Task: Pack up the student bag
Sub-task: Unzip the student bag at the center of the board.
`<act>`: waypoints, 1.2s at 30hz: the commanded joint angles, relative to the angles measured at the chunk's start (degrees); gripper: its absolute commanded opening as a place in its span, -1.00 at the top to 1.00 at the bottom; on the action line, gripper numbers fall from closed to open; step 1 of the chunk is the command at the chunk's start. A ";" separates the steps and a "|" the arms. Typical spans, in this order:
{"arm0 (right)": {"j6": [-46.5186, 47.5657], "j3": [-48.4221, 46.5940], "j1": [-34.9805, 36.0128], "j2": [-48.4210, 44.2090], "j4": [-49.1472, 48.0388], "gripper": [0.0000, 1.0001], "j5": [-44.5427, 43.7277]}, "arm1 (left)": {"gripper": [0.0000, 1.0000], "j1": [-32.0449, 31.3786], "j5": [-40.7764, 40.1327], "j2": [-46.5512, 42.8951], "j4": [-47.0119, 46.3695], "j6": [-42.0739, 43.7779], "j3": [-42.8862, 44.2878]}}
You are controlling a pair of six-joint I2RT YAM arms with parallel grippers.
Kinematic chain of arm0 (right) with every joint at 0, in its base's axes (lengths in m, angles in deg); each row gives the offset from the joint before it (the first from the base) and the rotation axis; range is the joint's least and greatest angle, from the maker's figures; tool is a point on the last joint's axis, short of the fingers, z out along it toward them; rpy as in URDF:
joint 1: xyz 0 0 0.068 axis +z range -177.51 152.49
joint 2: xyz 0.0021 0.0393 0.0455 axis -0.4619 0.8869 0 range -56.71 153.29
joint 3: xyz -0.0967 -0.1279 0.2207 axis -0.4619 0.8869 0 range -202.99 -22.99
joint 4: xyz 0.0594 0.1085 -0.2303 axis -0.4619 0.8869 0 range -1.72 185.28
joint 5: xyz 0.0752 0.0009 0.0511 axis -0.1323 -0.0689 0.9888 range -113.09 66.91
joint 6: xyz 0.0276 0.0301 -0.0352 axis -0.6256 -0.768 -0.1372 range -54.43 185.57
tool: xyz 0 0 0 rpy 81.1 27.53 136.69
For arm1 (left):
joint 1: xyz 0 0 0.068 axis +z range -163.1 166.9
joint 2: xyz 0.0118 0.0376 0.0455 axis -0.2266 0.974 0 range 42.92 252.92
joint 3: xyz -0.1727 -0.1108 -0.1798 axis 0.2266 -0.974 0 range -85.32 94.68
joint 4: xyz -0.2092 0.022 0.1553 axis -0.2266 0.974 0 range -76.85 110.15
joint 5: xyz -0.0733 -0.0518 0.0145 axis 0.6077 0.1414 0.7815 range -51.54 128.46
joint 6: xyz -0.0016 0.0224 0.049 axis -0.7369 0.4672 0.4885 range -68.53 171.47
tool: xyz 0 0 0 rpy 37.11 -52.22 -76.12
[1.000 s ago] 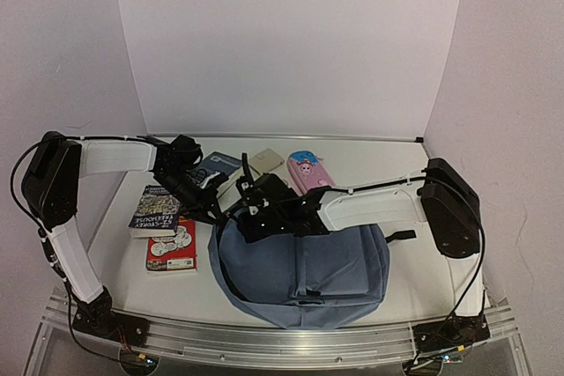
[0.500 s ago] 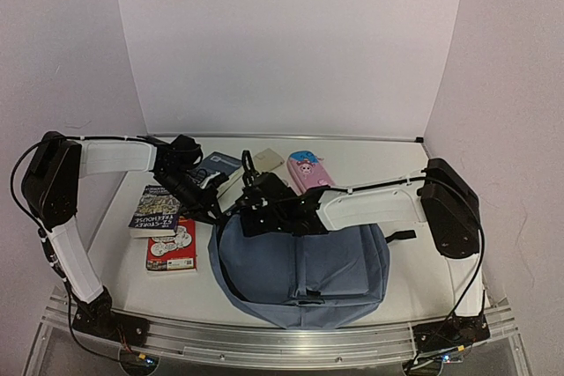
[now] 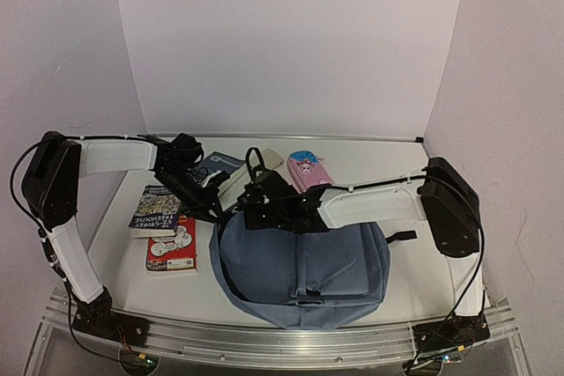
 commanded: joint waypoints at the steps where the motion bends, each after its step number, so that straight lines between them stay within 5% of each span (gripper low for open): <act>1: -1.64 0.27 -2.36 -1.57 0.76 1.00 -4.26 | 0.99 0.13 -0.08 0.41 0.83 0.90 2.36; 36: -4.75 10.40 -6.24 -4.34 1.27 1.00 -2.27 | 1.00 0.83 -5.44 -1.41 0.01 -0.59 2.12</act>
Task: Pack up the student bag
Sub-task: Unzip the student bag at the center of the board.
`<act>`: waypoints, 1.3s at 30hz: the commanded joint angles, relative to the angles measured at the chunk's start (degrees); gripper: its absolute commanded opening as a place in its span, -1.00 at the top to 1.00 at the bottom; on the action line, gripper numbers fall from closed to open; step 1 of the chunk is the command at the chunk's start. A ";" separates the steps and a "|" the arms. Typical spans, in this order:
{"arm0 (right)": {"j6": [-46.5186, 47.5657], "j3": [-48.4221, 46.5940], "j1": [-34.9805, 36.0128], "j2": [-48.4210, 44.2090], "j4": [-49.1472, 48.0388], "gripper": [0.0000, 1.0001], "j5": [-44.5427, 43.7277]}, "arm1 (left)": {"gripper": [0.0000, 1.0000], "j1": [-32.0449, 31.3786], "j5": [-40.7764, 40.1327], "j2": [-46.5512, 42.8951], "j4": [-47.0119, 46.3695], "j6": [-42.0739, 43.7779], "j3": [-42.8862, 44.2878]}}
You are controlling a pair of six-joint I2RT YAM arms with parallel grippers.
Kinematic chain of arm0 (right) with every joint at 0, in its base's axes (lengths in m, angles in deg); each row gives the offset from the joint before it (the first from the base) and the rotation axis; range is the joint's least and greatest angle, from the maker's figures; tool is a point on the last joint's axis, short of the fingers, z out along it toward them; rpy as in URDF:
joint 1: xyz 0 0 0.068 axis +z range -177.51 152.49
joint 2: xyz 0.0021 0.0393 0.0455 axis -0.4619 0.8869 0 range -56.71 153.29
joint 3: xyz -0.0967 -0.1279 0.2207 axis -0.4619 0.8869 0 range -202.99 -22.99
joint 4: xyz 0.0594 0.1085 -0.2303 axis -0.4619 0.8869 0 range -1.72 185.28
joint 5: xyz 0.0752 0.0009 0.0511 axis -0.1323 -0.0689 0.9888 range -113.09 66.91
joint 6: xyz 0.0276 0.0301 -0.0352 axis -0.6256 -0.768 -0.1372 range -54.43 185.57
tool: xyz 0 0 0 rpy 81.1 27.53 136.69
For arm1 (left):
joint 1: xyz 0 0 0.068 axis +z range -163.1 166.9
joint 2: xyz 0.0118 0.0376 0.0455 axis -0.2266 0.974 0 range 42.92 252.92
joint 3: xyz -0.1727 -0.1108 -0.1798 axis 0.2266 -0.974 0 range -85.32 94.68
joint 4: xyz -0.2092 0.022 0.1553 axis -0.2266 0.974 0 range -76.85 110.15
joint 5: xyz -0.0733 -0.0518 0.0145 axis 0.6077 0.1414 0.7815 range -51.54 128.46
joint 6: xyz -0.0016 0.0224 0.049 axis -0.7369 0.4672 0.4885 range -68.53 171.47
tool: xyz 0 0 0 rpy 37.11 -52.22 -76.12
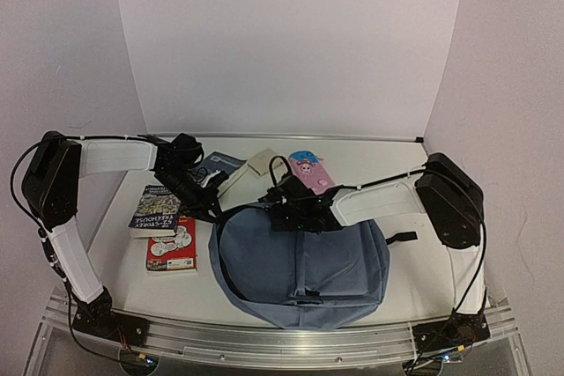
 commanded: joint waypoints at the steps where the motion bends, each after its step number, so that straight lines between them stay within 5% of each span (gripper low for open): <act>1: -1.66 2.53 -0.50 -3.95 1.59 1.00 -1.05 | 1.00 0.96 -2.89 -1.52 0.02 -0.47 2.08; 39: -5.83 9.72 -4.20 -10.95 8.59 1.00 -11.49 | 1.00 2.09 -4.68 -2.76 -0.31 -1.62 1.56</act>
